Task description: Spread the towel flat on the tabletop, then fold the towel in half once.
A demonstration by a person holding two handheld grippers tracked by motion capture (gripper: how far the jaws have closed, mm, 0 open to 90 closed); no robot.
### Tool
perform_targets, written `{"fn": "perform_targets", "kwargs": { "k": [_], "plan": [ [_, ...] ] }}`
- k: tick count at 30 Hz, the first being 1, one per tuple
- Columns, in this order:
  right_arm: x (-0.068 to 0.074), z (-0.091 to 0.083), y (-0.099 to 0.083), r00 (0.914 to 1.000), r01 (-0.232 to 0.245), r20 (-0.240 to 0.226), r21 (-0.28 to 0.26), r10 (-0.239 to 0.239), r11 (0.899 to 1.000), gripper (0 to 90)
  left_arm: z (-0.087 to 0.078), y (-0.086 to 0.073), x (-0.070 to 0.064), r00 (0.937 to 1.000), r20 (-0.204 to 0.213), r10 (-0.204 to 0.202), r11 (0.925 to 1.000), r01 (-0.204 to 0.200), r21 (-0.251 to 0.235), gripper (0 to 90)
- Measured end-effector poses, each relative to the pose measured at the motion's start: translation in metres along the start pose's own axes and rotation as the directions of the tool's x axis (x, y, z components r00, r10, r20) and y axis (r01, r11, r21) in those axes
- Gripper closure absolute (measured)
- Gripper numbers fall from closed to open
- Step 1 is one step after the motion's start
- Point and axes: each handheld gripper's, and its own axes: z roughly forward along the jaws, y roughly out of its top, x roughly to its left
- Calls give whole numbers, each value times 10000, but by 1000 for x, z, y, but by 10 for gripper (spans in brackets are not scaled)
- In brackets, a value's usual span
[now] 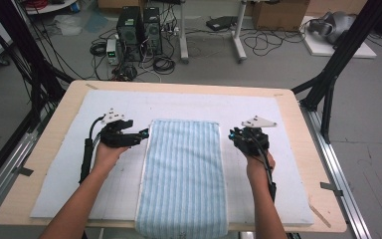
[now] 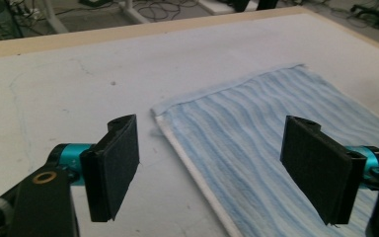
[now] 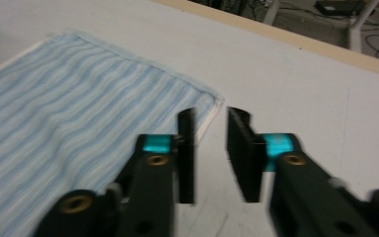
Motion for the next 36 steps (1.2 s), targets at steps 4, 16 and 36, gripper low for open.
{"fn": "perform_targets", "kwargs": {
  "k": [4, 16, 36],
  "plan": [
    [-5, -18, -14, 9996, -277, 12, -389, 278, 9989, 368, -12, -4, -1, 9998, 154, -117, 9976, 127, -686, 210],
    [-2, -33, -34, 9965, 836, 108, -646, -830, 9944, 118, -29, -8, -4, 9922, 922, 842, 9917, -744, -1051, 216],
    [-4, -30, -36, 9957, 410, -795, -816, -476, 9958, 117, -36, -15, 0, 9970, 726, -258, 9899, 356, -1372, 187]
  ]
}}
